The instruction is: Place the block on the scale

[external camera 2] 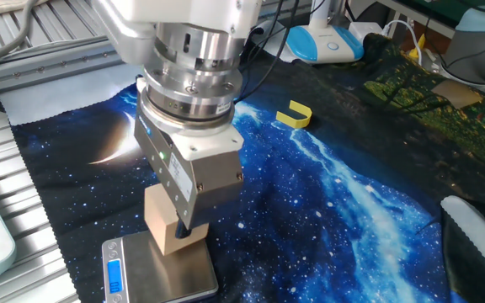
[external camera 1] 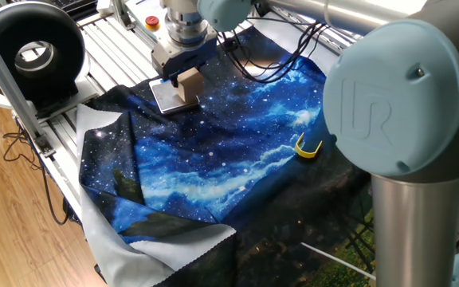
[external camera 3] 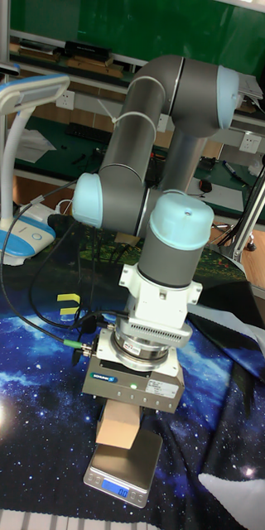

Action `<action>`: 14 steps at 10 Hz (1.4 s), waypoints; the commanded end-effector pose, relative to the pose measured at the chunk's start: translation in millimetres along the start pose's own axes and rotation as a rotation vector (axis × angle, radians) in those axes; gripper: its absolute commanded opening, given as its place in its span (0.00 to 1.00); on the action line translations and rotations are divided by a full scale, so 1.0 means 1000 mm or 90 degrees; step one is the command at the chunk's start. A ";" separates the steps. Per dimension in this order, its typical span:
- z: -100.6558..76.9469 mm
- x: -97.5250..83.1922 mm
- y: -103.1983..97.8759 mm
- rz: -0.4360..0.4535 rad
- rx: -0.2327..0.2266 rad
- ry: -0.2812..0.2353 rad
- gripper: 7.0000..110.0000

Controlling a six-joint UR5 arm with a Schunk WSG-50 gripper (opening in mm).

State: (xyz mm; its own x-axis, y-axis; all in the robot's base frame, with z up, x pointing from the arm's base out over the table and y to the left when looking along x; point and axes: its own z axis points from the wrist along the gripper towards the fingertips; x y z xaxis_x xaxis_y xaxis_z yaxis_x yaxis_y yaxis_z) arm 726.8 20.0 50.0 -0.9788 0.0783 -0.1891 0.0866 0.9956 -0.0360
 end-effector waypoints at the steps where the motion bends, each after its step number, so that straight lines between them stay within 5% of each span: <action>1: -0.001 -0.014 -0.001 -0.002 -0.004 -0.036 0.00; 4: -0.001 0.006 0.000 -0.004 -0.008 0.014 0.00; 6: -0.001 0.006 0.010 -0.007 -0.033 0.015 0.00; 7: -0.001 0.017 0.007 0.003 -0.024 0.042 0.00; 14: -0.008 0.019 0.000 0.007 -0.003 0.061 0.00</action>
State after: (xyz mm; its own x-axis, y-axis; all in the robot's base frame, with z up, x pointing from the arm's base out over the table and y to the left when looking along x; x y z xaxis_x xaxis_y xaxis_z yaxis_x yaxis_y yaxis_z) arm 707.8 22.4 48.2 -0.9901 0.0839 -0.1126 0.0877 0.9957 -0.0292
